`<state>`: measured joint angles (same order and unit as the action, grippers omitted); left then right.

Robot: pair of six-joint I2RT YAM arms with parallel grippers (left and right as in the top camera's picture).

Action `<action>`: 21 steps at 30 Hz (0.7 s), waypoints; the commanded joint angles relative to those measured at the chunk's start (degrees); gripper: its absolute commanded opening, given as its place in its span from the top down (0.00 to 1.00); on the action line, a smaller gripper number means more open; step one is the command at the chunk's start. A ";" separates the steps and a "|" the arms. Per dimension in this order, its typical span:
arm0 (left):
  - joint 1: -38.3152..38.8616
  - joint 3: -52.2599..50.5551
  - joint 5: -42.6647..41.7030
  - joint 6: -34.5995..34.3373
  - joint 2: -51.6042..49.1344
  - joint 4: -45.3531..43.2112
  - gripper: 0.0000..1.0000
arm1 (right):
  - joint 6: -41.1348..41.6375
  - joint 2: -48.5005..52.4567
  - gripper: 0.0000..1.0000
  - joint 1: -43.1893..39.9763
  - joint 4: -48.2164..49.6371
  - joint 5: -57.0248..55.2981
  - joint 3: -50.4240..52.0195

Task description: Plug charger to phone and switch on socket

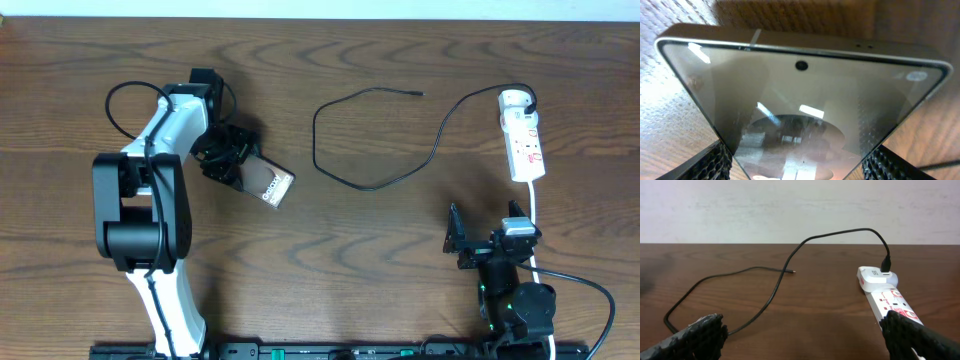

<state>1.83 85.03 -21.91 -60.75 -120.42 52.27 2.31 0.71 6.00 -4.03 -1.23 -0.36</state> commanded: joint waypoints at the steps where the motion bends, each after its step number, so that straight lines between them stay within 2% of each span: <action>1: -0.13 1.20 2.49 1.84 4.09 0.61 0.54 | -0.70 -0.22 0.01 -0.35 -0.24 0.13 0.04; 21: 3.76 1.33 22.08 5.22 4.37 2.56 0.53 | -0.70 -0.22 0.01 -0.33 -0.24 0.13 0.04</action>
<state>5.02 85.06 -5.89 -57.34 -118.06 54.26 2.31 0.71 6.00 -4.03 -1.23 -0.36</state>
